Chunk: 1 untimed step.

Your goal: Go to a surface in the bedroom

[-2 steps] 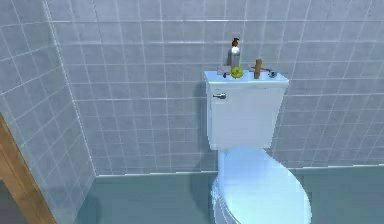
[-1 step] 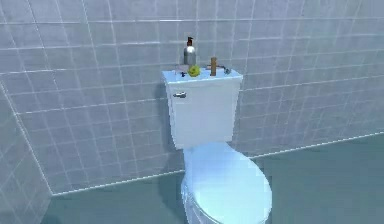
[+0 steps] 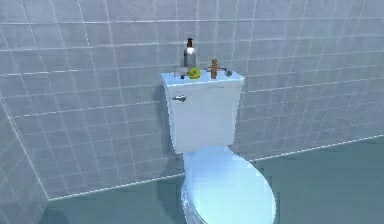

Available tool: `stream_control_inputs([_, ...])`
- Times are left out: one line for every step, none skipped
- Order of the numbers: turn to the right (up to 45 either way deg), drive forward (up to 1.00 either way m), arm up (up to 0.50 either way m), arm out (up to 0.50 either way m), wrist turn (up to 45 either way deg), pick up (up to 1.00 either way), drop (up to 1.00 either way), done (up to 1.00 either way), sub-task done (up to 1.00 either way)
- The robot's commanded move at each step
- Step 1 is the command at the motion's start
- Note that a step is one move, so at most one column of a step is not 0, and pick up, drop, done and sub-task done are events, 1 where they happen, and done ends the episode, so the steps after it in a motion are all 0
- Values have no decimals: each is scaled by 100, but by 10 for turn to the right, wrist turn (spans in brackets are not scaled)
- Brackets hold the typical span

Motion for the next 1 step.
stream_control_inputs([-450, 0, 0, 0, 0, 0, 0, 0, 0])
